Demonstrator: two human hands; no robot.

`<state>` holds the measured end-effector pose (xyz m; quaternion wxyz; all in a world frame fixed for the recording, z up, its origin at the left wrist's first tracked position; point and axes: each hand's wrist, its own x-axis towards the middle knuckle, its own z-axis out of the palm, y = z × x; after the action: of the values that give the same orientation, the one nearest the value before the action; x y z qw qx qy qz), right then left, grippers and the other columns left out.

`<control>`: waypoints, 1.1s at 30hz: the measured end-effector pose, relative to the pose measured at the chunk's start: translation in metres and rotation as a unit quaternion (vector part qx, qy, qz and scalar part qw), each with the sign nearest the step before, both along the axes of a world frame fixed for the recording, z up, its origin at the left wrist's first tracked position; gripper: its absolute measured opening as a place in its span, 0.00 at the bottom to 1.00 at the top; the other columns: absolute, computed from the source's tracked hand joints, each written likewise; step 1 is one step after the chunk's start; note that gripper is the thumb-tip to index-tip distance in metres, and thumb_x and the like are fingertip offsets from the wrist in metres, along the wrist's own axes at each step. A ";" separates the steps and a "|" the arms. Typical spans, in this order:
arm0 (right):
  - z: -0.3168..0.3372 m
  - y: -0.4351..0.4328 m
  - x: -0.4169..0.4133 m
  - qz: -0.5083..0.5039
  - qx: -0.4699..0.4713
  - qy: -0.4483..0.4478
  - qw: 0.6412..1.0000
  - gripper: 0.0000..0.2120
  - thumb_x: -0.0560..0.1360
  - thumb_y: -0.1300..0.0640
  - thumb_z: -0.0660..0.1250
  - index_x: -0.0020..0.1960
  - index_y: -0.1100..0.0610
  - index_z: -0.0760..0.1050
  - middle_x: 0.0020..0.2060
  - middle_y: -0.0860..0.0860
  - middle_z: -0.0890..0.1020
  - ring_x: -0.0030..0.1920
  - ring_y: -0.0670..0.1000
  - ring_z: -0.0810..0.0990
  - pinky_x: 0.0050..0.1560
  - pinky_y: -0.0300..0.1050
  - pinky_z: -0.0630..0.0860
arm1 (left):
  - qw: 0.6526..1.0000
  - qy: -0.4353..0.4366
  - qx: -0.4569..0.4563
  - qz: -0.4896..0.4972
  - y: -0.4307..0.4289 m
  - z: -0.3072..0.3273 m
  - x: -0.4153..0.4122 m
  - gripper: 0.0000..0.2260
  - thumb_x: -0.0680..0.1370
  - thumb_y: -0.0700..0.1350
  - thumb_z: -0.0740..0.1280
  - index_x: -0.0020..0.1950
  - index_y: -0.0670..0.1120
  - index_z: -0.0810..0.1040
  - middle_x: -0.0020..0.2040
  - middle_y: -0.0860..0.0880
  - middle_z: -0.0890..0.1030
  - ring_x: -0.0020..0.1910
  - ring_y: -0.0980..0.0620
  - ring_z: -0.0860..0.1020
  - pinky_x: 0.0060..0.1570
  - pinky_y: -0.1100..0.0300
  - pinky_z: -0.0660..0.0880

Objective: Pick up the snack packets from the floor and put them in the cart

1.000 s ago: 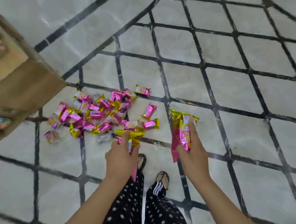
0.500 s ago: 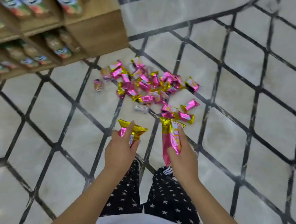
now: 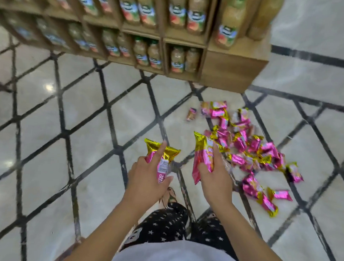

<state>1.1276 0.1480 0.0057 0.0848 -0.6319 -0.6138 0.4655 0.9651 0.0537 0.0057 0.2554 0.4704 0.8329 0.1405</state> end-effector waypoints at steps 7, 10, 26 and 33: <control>0.016 0.028 -0.074 0.138 0.023 0.005 0.990 0.33 0.77 0.45 0.59 0.77 0.35 0.47 0.57 0.52 0.77 0.47 0.55 0.79 0.48 0.50 0.76 | 0.985 -0.062 0.033 0.156 -0.017 0.011 -0.055 0.38 0.79 0.57 0.64 0.72 0.73 0.35 0.48 0.49 0.69 0.41 0.54 0.71 0.39 0.61 0.67; 0.026 0.048 -0.107 0.167 0.020 0.037 0.985 0.31 0.80 0.51 0.61 0.79 0.42 0.52 0.64 0.55 0.76 0.60 0.56 0.75 0.57 0.49 0.72 | 0.975 -0.069 0.030 0.210 -0.010 0.011 -0.078 0.36 0.80 0.58 0.63 0.73 0.72 0.36 0.47 0.49 0.69 0.39 0.59 0.69 0.36 0.70 0.62; 0.039 0.258 -0.356 0.434 0.027 -0.006 0.901 0.32 0.79 0.46 0.62 0.78 0.39 0.50 0.45 0.49 0.78 0.45 0.51 0.77 0.42 0.48 0.71 | 0.894 -0.068 0.092 0.433 0.125 0.040 -0.293 0.37 0.79 0.59 0.63 0.74 0.73 0.38 0.46 0.47 0.74 0.41 0.52 0.77 0.35 0.62 0.72; 0.047 0.258 -0.474 0.528 0.021 0.020 0.849 0.32 0.79 0.47 0.61 0.78 0.38 0.50 0.46 0.50 0.78 0.45 0.50 0.77 0.40 0.46 0.69 | 0.837 -0.036 0.116 0.533 0.111 0.051 -0.366 0.37 0.79 0.58 0.64 0.73 0.75 0.39 0.52 0.47 0.75 0.49 0.48 0.77 0.48 0.50 0.77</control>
<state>0.6537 0.4060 0.0522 -0.1477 -0.2015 -0.8626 0.4399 0.5989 0.1651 0.0567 0.1145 -0.0255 0.9225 0.3678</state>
